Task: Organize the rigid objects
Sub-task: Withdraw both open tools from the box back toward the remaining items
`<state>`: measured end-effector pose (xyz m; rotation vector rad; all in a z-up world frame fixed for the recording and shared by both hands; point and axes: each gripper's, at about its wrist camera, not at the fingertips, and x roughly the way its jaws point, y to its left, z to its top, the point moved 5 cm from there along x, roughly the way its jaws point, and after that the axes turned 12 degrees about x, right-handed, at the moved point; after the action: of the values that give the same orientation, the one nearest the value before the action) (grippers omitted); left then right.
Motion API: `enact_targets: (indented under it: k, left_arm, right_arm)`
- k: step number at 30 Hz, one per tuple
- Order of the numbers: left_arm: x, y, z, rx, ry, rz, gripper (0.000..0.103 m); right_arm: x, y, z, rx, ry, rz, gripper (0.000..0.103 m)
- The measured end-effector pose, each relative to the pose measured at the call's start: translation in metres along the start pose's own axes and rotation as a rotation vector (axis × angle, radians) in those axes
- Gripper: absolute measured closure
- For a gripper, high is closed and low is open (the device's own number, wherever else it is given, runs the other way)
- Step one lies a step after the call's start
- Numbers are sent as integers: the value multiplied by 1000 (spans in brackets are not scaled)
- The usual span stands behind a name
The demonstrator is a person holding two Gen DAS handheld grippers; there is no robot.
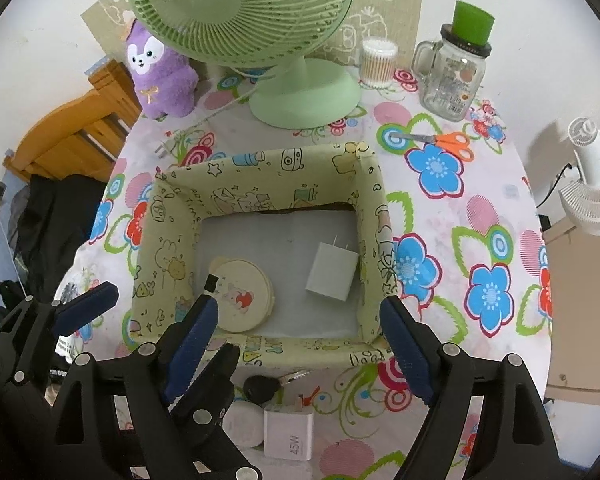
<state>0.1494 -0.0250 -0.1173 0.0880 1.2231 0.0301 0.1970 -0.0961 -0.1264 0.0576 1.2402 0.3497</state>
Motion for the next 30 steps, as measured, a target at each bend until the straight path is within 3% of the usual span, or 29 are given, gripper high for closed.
enact_targets:
  k: [25, 30]
  left_arm:
    - [-49, -3, -26, 31, -81, 44, 9]
    - [-54, -3, -33, 41, -89, 44, 9]
  right_arm:
    - [-56, 12, -31, -22, -113, -17, 17]
    - [-66, 14, -39, -25, -137, -36, 10]
